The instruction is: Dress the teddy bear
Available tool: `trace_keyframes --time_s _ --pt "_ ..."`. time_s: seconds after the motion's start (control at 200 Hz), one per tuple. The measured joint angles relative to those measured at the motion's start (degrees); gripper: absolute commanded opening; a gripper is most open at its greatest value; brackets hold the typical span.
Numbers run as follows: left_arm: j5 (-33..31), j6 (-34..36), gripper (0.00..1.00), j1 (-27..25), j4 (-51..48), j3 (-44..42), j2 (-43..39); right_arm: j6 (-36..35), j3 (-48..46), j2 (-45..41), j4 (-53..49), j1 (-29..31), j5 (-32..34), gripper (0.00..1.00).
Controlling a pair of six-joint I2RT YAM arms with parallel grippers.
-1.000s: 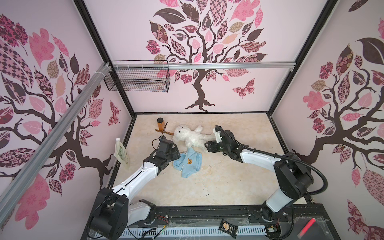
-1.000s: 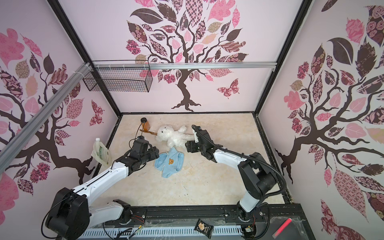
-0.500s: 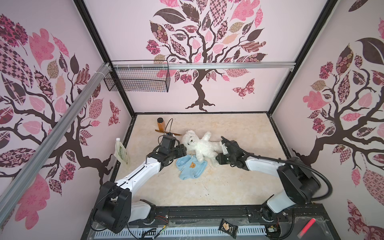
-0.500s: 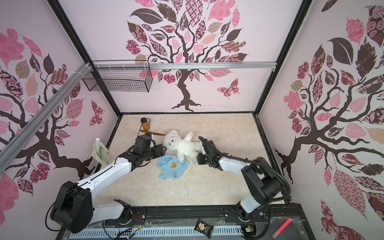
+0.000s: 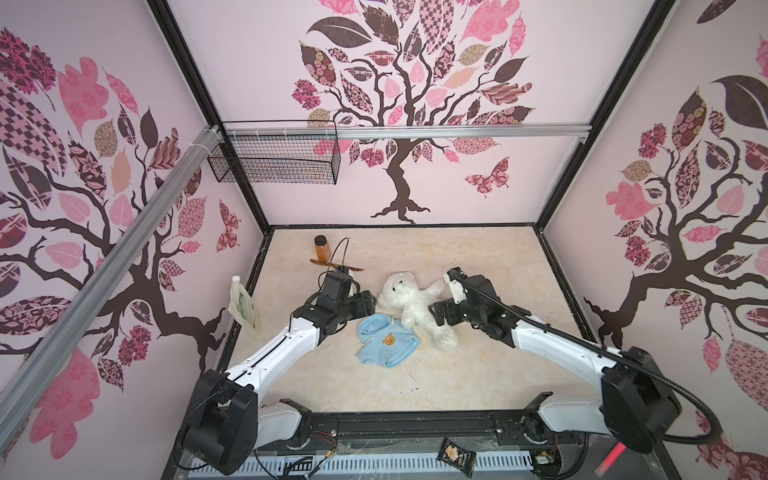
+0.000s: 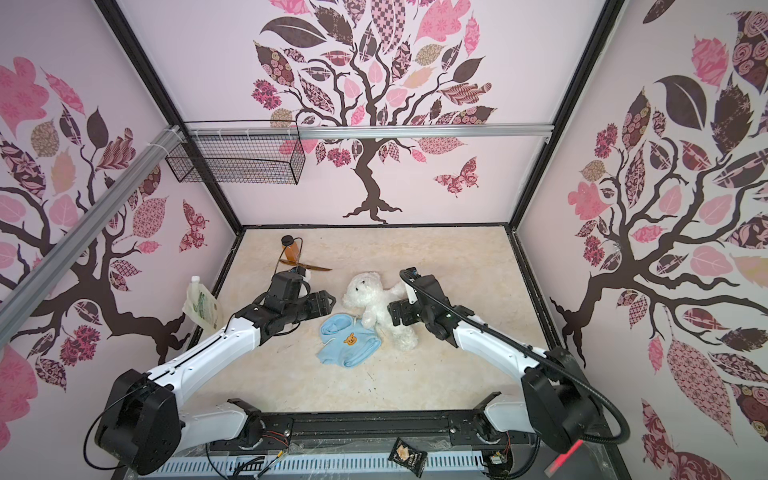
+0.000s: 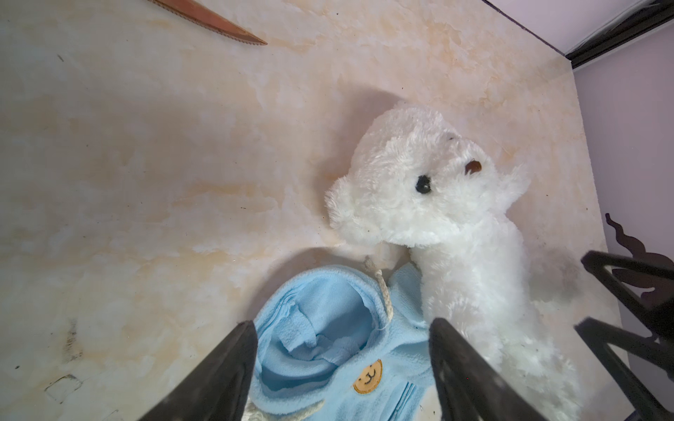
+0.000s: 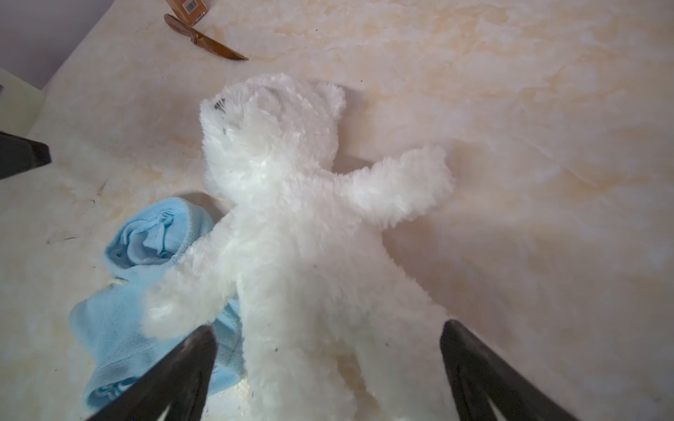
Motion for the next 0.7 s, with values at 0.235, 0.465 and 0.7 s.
trace_keyframes --time_s 0.235,0.465,0.7 --pt "0.7 0.2 0.79 0.0 -0.5 0.0 -1.7 -5.9 5.3 12.9 -1.8 1.1 -1.7 0.98" --pt "2.5 0.2 0.79 0.0 -0.6 0.0 -1.5 -6.6 11.3 22.9 1.4 1.0 -4.0 0.47" --pt "2.1 -0.2 0.80 0.0 0.0 -0.1 -2.5 -3.9 -8.2 5.7 13.5 1.4 1.2 0.37"
